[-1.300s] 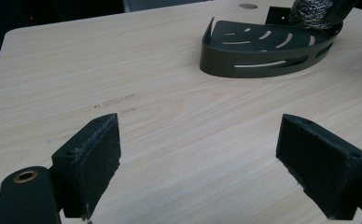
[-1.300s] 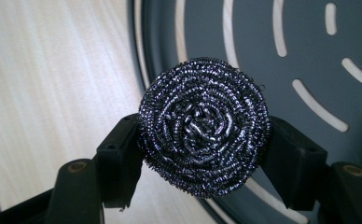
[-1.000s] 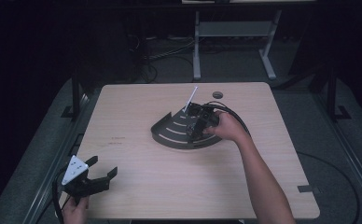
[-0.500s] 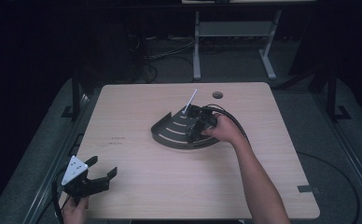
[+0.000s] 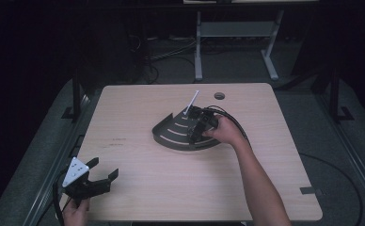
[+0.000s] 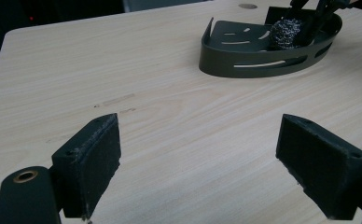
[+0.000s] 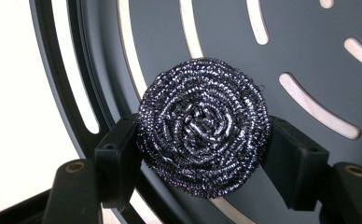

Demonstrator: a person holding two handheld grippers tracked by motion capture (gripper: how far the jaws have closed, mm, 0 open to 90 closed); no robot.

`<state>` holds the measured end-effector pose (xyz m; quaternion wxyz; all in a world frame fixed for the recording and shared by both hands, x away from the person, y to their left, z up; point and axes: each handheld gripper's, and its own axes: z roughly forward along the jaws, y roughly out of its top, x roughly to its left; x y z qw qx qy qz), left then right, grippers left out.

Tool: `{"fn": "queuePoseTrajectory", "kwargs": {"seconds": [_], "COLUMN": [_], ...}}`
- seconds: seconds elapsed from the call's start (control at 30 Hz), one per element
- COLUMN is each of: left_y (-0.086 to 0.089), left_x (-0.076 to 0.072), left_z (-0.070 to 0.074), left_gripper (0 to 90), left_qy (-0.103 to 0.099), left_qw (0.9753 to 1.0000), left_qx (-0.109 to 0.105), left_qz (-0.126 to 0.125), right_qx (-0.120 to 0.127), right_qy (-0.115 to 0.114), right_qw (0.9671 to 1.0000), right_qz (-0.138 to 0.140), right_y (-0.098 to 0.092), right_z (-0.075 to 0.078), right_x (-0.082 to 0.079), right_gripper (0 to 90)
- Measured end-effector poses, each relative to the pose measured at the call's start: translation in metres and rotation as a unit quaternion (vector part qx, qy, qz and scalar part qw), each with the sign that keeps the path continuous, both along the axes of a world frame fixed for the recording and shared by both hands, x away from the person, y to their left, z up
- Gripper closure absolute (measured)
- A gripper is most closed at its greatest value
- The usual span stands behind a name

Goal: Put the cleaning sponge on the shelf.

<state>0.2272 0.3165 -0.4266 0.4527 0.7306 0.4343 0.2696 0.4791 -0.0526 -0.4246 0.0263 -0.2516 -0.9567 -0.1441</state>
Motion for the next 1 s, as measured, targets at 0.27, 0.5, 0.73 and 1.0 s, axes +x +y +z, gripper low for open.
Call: {"fn": "queuePoseTrajectory", "kwargs": {"seconds": [0.27,0.5,0.73,1.0], "left_y": [0.0003,0.0021,0.0021,0.0023], "left_x": [0.0002,0.0008,0.0017,0.0017], "left_z": [-0.0002,-0.0006,-0.0013,-0.0013], "left_gripper": [13.2,13.3,13.3,13.3], "left_qy": [0.001,0.003,0.004,0.003], "left_qw": [1.0000,1.0000,1.0000,1.0000], "left_qx": [-0.001,0.001,0.000,0.001], "left_qz": [0.003,0.004,0.004,0.005], "right_qx": [0.001,-0.006,-0.001,-0.003], "right_qy": [0.000,0.003,0.004,0.001], "right_qw": [1.0000,1.0000,1.0000,1.0000], "right_qz": [-0.002,-0.001,-0.005,-0.006], "right_y": [0.0002,0.0017,0.0014,0.0013], "right_z": [-0.0005,-0.0038,-0.0048,-0.0039], "right_x": [0.0015,0.0017,0.0038,0.0031], "right_gripper": [32.1,31.8,31.1,28.3]}}
